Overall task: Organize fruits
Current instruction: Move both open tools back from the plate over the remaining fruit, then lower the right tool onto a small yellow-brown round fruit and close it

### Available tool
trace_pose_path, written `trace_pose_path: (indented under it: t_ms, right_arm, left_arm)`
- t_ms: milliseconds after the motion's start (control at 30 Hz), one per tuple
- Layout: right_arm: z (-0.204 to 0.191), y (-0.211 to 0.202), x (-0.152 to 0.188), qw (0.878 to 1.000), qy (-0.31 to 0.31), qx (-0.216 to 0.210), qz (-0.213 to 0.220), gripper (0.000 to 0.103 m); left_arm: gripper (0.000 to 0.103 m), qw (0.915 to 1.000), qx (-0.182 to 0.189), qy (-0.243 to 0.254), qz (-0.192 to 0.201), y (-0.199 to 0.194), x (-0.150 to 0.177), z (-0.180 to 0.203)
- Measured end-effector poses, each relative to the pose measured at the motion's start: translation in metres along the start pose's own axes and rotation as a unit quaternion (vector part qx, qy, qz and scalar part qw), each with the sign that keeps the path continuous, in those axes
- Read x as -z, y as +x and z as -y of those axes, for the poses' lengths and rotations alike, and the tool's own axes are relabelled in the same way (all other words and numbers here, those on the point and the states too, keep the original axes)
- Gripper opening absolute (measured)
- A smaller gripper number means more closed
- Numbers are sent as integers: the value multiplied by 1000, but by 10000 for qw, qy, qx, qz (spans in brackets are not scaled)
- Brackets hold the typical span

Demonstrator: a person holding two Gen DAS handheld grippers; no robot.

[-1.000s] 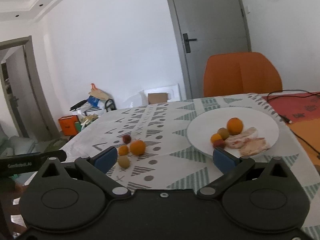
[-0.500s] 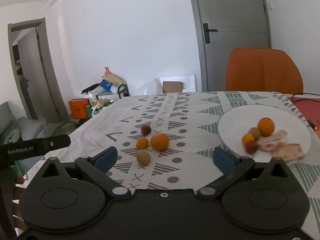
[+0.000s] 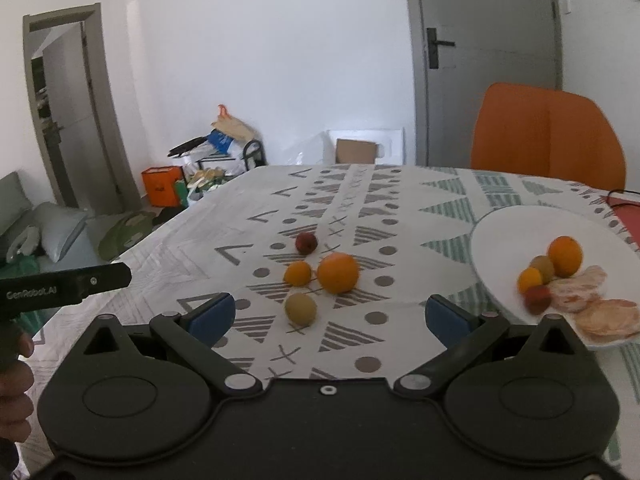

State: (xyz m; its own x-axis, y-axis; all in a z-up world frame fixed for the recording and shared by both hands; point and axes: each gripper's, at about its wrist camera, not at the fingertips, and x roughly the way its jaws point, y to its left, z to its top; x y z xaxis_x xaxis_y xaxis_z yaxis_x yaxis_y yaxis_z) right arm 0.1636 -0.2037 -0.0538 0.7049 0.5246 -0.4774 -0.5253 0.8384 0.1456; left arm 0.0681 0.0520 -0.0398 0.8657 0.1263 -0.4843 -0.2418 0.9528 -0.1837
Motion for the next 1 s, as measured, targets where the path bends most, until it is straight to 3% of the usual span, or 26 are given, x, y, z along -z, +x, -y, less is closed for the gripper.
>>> trace_pose_path:
  t_ms: [200,367,600,800,900,967,1000]
  right_arm:
    - [-4,21,-2,9997,-69,-39,-228,102]
    - [-6,39,-3,9984,-12,-301,-470,90]
    - [-15,57,-2,9967,-131,-478,-642,85]
    - [-15,70,0,9950,-72,-621,-775,70]
    - [-16,72,1,9951,-97,-645,-746,51]
    - [-16,74,0,9950,-135,-659,-742,25]
    - [-14,74,1,9952,-81,-649,-735,24]
  left_arm:
    - [90,9999,-42,25,-95,9,4,-7]
    - [88,9998,-30,-34,-188,17,6,-14]
    - [87,9996,53,-38,-262,24,9,-19]
    - [87,9997,-34,-61,-246,28,8,-18]
    - [87,9996,-49,-65,-276,29,8,-17]
    - [86,9996,-23,-70,-284,31,8,-15]
    - [82,9995,14,-81,-310,32,7,-14]
